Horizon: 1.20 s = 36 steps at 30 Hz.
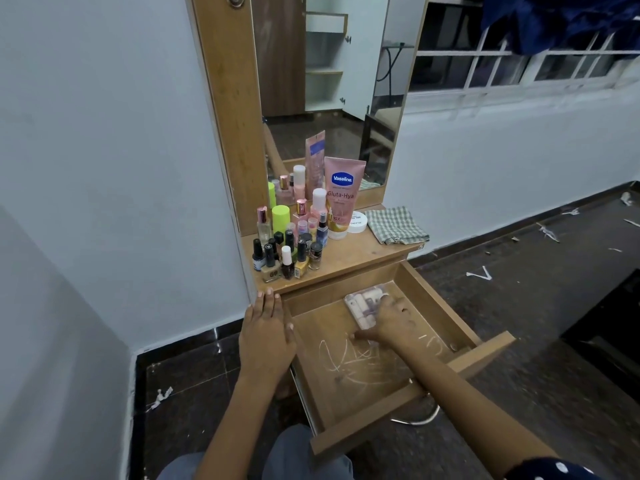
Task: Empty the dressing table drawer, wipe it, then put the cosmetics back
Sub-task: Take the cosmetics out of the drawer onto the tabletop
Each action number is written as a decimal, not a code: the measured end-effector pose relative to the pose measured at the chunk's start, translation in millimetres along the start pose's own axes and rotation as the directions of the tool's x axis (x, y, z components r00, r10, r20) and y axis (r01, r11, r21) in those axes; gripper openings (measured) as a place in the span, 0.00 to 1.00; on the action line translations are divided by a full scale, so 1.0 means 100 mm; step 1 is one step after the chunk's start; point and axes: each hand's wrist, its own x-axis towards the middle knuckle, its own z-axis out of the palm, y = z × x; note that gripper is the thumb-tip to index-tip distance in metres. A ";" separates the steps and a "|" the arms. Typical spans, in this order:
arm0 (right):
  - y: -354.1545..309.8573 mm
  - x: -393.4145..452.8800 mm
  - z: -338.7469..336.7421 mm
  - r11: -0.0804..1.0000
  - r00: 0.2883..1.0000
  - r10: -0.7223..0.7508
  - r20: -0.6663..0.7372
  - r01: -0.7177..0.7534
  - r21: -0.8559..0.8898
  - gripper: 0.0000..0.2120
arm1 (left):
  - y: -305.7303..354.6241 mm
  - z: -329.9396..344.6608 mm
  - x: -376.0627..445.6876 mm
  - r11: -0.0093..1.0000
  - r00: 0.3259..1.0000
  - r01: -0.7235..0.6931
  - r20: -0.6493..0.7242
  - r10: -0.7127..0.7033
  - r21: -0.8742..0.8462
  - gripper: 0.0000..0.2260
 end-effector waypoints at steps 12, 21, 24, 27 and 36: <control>0.08 -0.18 -0.28 0.990 0.999 -0.054 -0.005 0.054 0.126 0.44 | 0.05 -0.11 -0.01 1.000 0.999 -0.004 0.038 0.004 -0.013 0.26; -0.05 -0.46 -0.91 0.948 0.965 -0.156 -0.211 0.206 0.241 0.42 | 0.04 -0.07 -0.01 1.000 1.000 -0.001 -0.003 0.001 -0.011 0.25; -0.27 -0.33 -0.98 0.963 0.961 -0.148 -0.235 0.194 0.189 0.44 | 0.06 -0.08 -0.02 1.000 1.000 0.011 0.013 -0.011 -0.024 0.26; -0.46 -0.17 -0.93 0.970 0.963 -0.145 -0.225 0.183 0.157 0.47 | 0.06 -0.11 -0.01 1.000 1.000 0.007 0.026 -0.007 -0.014 0.27; -0.71 0.04 -0.80 0.983 0.958 -0.117 -0.260 0.149 0.108 0.44 | 0.06 -0.11 -0.03 1.000 1.000 0.003 0.013 -0.002 -0.026 0.26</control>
